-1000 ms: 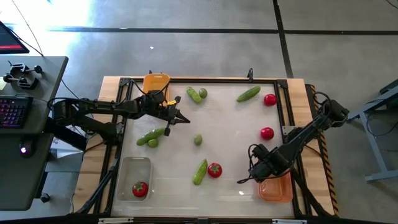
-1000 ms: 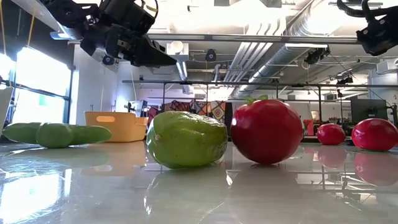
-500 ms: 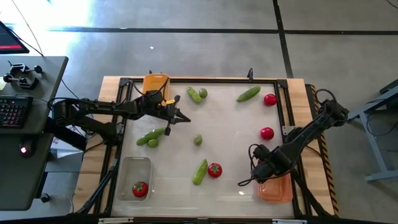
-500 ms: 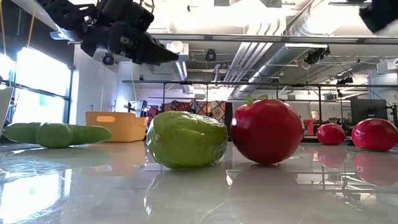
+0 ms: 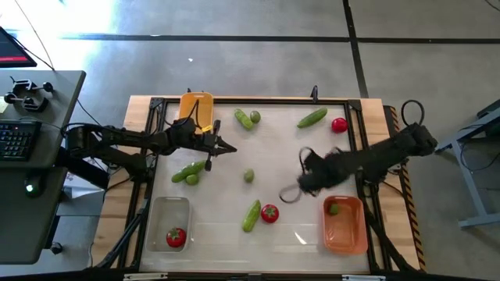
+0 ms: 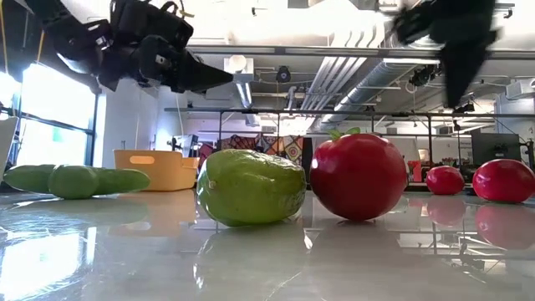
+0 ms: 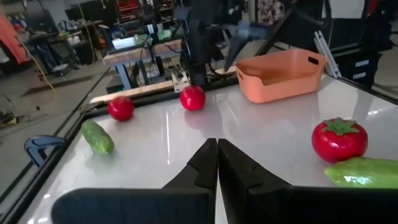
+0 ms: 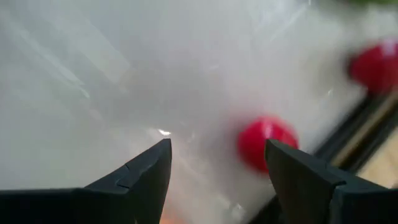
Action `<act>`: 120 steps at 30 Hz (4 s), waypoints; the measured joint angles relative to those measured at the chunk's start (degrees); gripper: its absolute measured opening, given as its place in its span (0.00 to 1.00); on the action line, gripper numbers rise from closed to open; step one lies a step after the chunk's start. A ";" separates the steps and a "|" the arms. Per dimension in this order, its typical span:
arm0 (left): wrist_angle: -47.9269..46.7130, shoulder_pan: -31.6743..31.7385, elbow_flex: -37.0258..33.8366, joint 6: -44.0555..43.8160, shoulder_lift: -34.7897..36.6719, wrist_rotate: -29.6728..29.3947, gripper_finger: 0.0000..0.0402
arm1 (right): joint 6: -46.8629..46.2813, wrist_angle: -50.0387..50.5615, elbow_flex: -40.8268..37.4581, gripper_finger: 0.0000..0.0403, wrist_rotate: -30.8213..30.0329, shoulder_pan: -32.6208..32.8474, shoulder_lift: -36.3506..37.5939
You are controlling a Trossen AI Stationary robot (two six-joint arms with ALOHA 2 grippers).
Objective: Sort produce into baskets
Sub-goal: Put the green cucumber into the yellow bin
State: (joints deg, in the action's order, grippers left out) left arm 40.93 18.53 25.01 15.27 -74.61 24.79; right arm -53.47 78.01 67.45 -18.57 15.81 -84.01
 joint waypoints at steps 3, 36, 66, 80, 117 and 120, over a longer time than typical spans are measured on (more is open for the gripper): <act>2.94 0.34 -1.83 -1.47 0.00 -0.09 0.00 | 16.26 -8.74 -2.01 0.61 -0.11 -8.72 0.00; 5.62 0.95 -5.19 1.35 0.00 -5.04 0.00 | 89.23 -33.96 -3.68 0.61 -6.38 -46.33 -17.42; 5.43 0.93 -4.85 0.41 0.00 -7.04 0.00 | 88.43 -33.52 -2.05 0.31 2.27 -52.74 -22.48; 5.40 0.93 -4.87 -8.31 0.00 -12.05 0.03 | 74.27 -40.63 5.46 0.30 31.28 -48.95 -16.83; -0.44 -7.91 2.10 -14.70 -0.17 -21.99 0.62 | 23.38 -128.85 -13.10 0.30 45.47 -33.79 -15.41; -1.71 -8.47 3.09 -14.71 -0.17 -22.83 0.62 | 23.26 -128.98 -13.10 0.30 45.22 -33.62 -15.39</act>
State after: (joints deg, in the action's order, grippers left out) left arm 39.22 10.06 28.10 0.56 -74.78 1.96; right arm -30.21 -50.97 54.35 26.65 -17.81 -99.40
